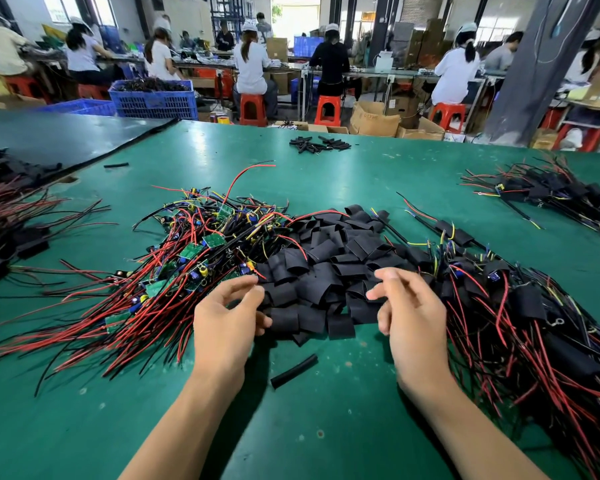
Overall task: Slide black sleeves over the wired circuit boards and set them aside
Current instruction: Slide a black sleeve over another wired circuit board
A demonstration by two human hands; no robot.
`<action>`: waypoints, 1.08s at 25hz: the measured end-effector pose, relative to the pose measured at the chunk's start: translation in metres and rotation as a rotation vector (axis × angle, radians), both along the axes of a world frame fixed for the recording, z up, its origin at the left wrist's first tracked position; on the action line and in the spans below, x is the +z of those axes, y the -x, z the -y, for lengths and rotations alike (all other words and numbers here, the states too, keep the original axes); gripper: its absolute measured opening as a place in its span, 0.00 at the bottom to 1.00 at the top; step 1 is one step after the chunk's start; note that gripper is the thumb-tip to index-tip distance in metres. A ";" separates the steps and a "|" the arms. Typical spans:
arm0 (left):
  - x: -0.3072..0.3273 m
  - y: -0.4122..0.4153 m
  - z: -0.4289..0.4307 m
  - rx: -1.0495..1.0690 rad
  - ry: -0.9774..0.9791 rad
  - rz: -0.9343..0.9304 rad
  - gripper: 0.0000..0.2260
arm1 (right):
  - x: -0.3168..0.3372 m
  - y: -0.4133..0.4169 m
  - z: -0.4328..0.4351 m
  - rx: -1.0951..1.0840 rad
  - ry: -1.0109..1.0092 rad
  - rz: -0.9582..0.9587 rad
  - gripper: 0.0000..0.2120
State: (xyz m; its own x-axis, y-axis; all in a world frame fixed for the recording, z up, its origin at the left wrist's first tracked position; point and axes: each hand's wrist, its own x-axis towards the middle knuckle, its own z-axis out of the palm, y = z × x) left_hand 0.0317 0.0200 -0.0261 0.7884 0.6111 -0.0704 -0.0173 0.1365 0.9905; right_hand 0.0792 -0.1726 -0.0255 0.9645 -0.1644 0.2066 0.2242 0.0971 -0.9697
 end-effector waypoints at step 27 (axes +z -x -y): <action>0.000 0.001 -0.021 -0.021 -0.290 -0.143 0.26 | -0.008 0.012 -0.007 0.222 0.335 0.082 0.08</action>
